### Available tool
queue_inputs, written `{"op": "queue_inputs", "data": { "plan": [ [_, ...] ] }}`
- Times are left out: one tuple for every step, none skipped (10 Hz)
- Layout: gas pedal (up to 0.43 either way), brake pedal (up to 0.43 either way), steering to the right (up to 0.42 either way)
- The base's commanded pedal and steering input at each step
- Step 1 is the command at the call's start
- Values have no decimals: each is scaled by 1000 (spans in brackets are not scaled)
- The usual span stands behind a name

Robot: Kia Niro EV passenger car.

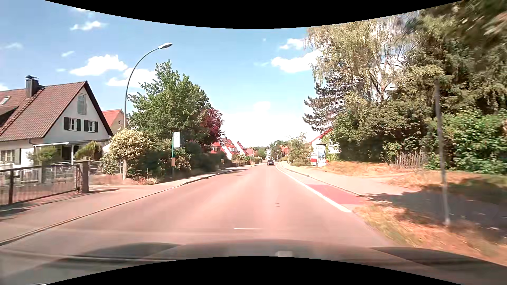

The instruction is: Follow the waypoints while adhering to traffic rules and regulations

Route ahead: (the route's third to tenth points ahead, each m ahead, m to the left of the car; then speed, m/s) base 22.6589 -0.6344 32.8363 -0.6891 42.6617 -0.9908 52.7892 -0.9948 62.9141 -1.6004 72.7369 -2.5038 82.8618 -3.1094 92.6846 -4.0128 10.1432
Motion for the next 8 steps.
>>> {"op": "queue_inputs", "data": {
  "plan": [
    [118, 0, 0],
    [118, 0, 0],
    [118, 0, 0],
    [118, 0, 0],
    [118, 0, 0],
    [130, 0, 0],
    [130, 0, 0],
    [130, 0, 0]
  ]
}}
